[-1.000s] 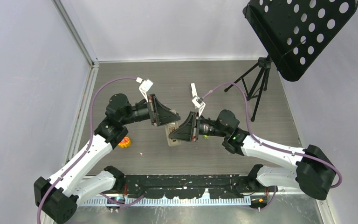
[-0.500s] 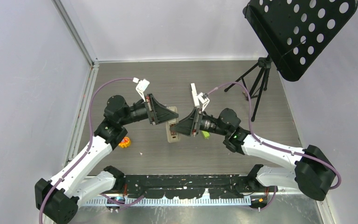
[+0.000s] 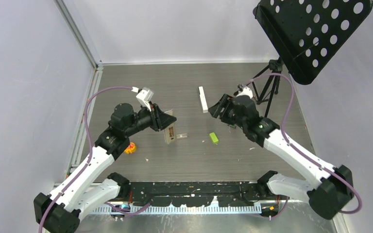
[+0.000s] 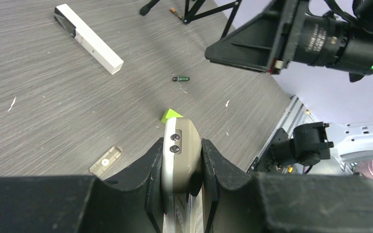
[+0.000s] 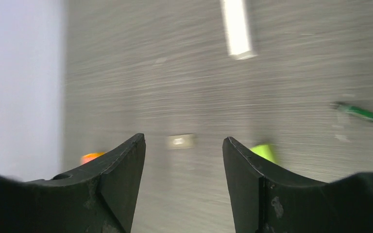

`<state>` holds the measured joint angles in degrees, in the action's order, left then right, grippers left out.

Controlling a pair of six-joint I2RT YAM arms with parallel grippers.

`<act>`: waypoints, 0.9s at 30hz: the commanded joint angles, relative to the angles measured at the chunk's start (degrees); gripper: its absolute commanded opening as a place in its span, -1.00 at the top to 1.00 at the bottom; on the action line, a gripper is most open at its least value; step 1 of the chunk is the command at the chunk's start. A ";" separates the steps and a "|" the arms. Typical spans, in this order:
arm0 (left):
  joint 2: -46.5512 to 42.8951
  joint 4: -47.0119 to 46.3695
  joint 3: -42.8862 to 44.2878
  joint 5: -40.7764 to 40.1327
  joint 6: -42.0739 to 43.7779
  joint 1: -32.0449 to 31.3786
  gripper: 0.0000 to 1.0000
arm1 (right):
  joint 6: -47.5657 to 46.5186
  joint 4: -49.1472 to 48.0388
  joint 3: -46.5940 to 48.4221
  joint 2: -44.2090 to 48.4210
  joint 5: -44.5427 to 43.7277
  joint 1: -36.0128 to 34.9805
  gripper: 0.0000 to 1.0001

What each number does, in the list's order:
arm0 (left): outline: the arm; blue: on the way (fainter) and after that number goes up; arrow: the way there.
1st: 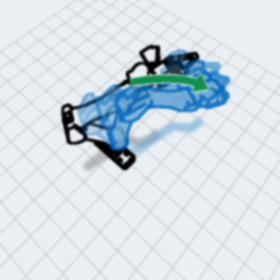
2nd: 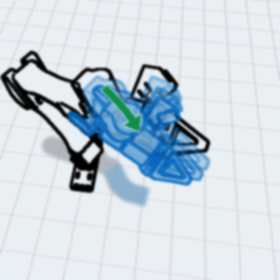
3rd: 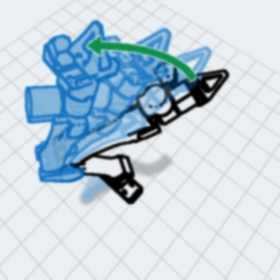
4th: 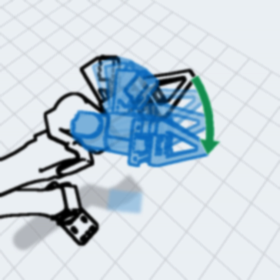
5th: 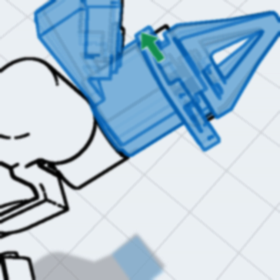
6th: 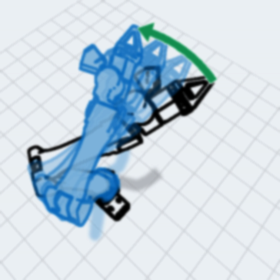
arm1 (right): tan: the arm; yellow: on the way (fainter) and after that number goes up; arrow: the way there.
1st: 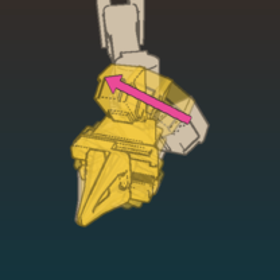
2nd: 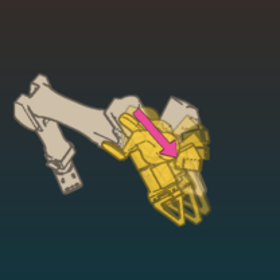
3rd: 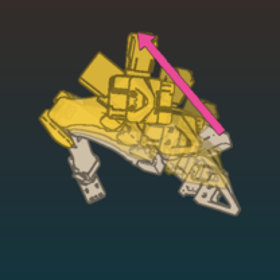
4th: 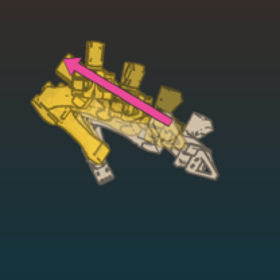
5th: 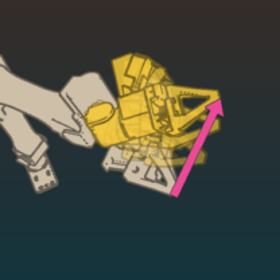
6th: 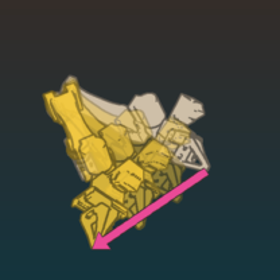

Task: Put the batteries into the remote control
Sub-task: Adjust the remote control, then pick up the battery from the center of the board.

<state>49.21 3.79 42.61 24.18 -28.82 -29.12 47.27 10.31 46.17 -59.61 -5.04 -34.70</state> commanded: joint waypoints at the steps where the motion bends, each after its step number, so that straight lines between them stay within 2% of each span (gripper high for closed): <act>1: -0.16 -1.70 -0.63 -1.66 2.52 0.21 1.00 | -11.02 21.34 8.40 -9.23 -16.11 2.14 -0.29; 5: 2.44 -3.35 -1.06 1.42 0.55 0.16 1.00 | -16.06 25.57 12.75 -18.87 -19.81 4.48 -0.27; 8: 3.83 -5.72 -1.95 3.21 -1.26 0.21 1.00 | -11.58 29.54 15.91 -24.29 -22.17 6.78 -0.21; 11: 4.73 -8.50 -3.22 5.03 -2.91 0.20 1.00 | -9.83 27.58 15.96 -26.76 -22.27 7.44 -0.13; 15: 5.40 -9.19 -3.83 5.85 -3.51 0.21 1.00 | -16.37 23.21 15.61 -30.24 -21.27 7.74 -0.04; 18: 5.32 -8.52 -3.85 6.38 -3.14 0.20 1.00 | -23.40 22.02 15.44 -33.19 -15.43 8.86 -0.03; 27: 5.50 -6.35 -2.85 6.84 -1.95 0.21 1.00 | -33.30 21.98 14.90 -36.34 -11.30 12.64 -0.03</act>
<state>55.05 -0.54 38.33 29.65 -31.29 -29.12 20.29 33.87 59.90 -95.64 -18.24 -23.24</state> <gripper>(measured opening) 0.275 0.514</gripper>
